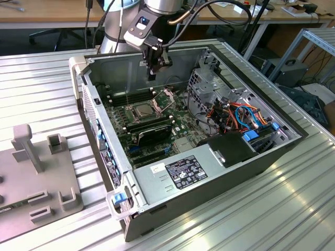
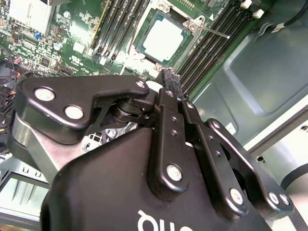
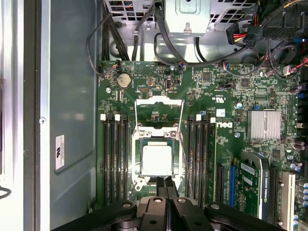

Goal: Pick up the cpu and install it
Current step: 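Close the cpu cover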

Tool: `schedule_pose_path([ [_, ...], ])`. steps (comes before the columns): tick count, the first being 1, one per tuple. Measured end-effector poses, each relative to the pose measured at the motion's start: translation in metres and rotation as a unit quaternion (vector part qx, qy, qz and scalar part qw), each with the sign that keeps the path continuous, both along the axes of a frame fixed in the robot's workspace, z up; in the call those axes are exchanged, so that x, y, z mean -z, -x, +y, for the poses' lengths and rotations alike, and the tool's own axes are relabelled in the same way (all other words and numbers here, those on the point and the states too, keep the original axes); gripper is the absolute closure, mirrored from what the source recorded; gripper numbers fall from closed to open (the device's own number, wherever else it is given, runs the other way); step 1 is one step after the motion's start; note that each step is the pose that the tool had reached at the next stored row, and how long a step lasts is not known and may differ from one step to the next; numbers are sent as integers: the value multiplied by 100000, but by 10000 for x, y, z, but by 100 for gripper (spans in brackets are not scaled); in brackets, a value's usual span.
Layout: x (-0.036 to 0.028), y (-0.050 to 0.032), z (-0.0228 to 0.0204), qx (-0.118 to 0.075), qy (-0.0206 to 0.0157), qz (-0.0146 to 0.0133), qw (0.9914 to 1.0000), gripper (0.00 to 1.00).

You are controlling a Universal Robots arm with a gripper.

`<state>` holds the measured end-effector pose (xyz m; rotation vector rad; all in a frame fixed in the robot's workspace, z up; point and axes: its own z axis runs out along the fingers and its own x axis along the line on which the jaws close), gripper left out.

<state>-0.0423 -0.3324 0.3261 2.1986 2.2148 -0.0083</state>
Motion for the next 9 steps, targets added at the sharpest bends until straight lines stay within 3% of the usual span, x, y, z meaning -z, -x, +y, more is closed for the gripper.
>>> schedule_pose_path([
  [6,-2,-14,0,-6,12,7,100000,89],
  [9,-1,-72,0,1,3,1,100000,89],
])
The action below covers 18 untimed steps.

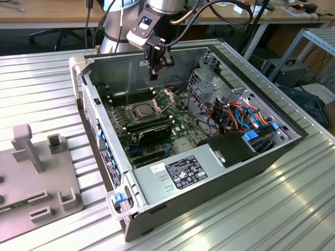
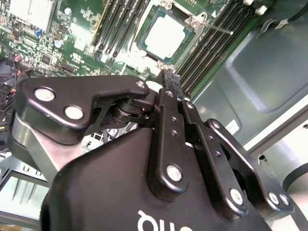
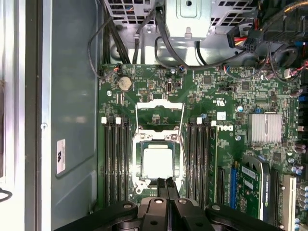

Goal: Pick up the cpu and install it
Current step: 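Close the cpu cover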

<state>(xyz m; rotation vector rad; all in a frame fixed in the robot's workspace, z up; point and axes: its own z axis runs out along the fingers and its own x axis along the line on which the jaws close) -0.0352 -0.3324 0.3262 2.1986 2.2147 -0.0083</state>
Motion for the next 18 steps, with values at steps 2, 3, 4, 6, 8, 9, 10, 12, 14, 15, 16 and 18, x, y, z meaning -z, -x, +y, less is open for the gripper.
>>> schedule_pose_path([
  [2,0,-66,0,0,-3,2,100000,89],
  [3,3,-137,0,-10,-7,-2,100000,89],
  [4,12,-222,0,-2,-13,2,100000,89],
  [6,27,-333,0,-4,0,54,100000,89],
  [8,44,-434,0,-3,-3,122,100000,89],
  [9,57,-492,0,2,3,185,100000,89],
  [10,71,-539,0,-6,1,243,100000,89],
  [12,107,-645,0,-9,0,403,99999,89],
  [14,142,-750,0,-8,3,558,99998,89],
  [15,157,-803,0,6,6,647,99998,89],
  [16,167,-841,0,-9,16,700,99998,89],
  [18,173,-875,0,-7,38,729,99997,89],
])
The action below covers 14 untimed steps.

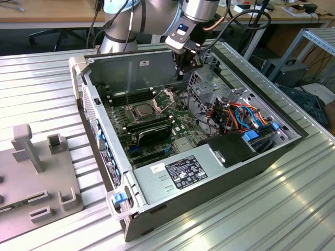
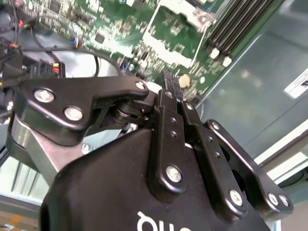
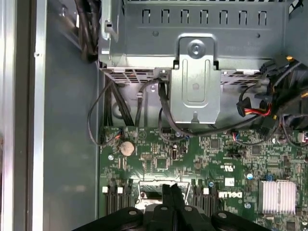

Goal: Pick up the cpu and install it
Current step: 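Close the cpu cover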

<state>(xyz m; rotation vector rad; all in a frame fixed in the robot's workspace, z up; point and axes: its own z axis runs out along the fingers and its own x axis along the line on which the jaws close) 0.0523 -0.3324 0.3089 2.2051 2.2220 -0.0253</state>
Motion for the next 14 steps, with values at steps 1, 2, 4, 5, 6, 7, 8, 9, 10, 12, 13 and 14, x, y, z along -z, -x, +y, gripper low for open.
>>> schedule_pose_path([
  [1,0,0,0,5,1,6,100000,89],
  [2,0,0,0,14,3,5,100000,89],
  [4,17,-3,0,2,-26,0,100000,89],
  [5,34,-7,0,-4,-14,11,100000,89],
  [6,63,-14,0,5,-10,22,100000,89],
  [7,93,-23,0,3,-6,30,100000,89],
  [8,111,-27,0,4,-5,40,100000,89],
  [9,141,-35,0,6,-7,55,100000,89],
  [10,158,-40,0,4,-9,67,100000,89],
  [12,195,-49,0,3,-5,86,100000,89],
  [13,215,-52,0,3,-11,91,100000,89],
  [14,238,-55,0,4,-7,93,100000,89],
])
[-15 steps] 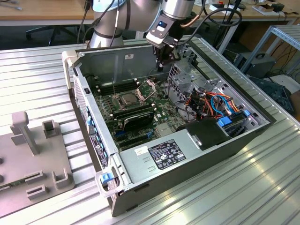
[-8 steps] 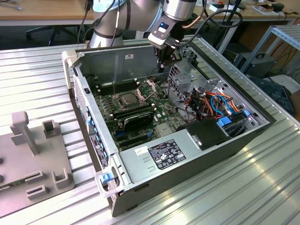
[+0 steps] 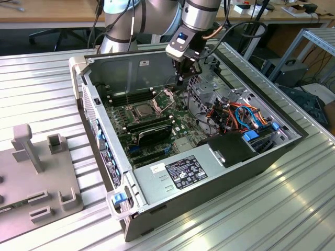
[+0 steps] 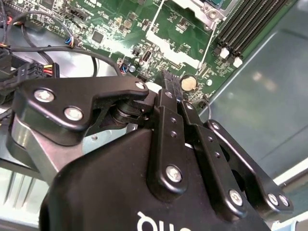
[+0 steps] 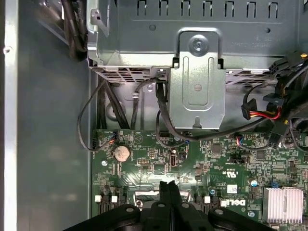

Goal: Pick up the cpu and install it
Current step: 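Close the cpu cover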

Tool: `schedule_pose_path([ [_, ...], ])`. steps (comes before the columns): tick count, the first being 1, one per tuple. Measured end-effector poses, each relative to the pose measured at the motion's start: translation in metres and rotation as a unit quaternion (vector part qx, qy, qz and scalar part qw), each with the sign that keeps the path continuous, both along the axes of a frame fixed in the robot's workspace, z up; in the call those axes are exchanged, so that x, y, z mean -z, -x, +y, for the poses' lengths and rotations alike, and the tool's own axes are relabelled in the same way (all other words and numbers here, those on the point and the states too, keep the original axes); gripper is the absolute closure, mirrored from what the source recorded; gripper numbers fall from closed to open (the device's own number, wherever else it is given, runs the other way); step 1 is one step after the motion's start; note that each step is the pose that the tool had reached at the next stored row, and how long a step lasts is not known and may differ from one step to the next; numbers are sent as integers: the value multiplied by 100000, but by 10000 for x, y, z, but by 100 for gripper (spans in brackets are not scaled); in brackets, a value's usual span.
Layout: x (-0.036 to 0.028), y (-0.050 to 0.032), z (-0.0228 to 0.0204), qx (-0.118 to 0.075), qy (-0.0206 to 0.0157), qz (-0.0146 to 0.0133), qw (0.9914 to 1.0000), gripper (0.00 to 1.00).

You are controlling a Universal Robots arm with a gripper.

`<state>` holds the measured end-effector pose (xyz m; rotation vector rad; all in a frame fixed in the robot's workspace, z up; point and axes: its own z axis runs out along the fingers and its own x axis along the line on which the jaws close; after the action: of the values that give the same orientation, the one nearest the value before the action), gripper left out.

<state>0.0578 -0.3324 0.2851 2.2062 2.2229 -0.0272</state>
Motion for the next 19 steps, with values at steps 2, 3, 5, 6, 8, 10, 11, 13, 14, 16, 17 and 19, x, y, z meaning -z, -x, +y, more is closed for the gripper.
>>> schedule_pose_path([
  [2,18,0,0,9,2,1,100000,89],
  [3,17,0,0,3,7,2,100000,89],
  [5,18,0,0,3,2,2,100000,89],
  [6,19,0,0,1,-3,1,100000,89],
  [8,19,0,0,0,-3,0,100000,89],
  [10,19,0,0,3,-2,2,100000,89],
  [11,20,0,0,1,-3,3,100000,89],
  [13,20,-1,0,2,-2,0,100000,89],
  [14,20,0,0,4,-3,2,100000,89],
  [16,20,0,0,3,-2,0,100000,89],
  [17,21,0,0,1,-4,1,100000,89],
  [19,27,-1,1,1,-26,-6,100000,89],
])
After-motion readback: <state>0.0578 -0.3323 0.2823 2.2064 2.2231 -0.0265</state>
